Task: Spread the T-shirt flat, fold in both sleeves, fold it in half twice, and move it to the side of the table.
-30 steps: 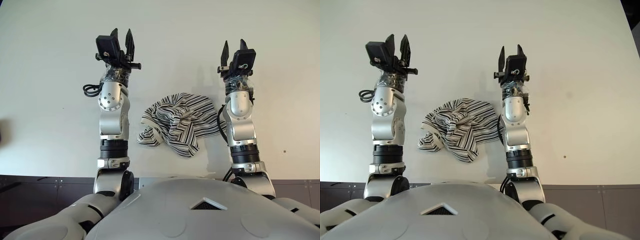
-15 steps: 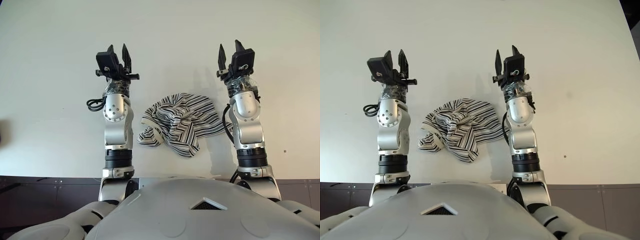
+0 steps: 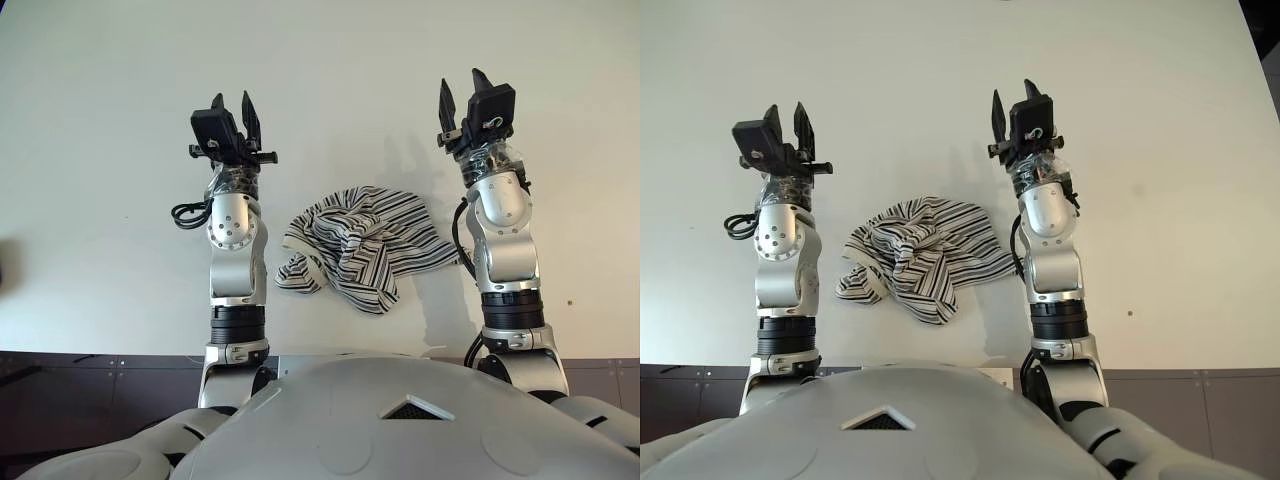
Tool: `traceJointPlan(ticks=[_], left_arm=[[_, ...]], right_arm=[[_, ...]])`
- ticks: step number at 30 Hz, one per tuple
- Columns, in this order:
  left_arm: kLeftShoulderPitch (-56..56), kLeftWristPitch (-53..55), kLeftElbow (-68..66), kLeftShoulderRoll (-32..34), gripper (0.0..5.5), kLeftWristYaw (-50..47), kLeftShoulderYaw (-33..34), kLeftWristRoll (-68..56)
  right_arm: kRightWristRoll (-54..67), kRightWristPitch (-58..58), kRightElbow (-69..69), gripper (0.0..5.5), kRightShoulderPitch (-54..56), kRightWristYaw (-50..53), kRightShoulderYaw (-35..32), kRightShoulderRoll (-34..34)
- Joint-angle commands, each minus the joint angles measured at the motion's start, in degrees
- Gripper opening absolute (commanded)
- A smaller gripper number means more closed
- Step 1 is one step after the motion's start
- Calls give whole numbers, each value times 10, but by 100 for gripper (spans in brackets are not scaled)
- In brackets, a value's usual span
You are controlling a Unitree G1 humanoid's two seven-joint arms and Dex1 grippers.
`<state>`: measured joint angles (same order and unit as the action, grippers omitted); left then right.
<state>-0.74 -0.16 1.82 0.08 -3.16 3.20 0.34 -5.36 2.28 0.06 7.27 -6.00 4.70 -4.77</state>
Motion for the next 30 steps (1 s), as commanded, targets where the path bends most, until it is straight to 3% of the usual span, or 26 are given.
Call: traceJointPlan(ticks=[1, 14, 17, 21, 24, 26, 30], left_arm=[[-9, 1, -15, -5, 181, -10, 2, 3], [-19, 2, -14, 9, 181, 9, -18, 11], [-9, 20, 16, 19, 181, 49, -38, -4], [34, 85, 132, 117, 181, 219, -85, -61], [67, 148, 216, 228, 181, 344, -60, -130], [76, 184, 238, 282, 181, 404, -47, -166], [125, 203, 237, 386, 181, 512, -79, -165]], right_arm=[[3, 10, -1, 211, 5, -8, 1, -4], [-5, 2, 0, 211, 1, 3, 9, 0], [20, 19, -42, 211, -13, -55, 20, -27], [140, 83, -187, 211, -62, -281, 20, -173], [189, 113, -254, 211, -99, -419, 28, -290], [193, 119, -266, 211, -111, -457, 43, -323], [131, 86, -217, 211, -112, -456, 110, -317]])
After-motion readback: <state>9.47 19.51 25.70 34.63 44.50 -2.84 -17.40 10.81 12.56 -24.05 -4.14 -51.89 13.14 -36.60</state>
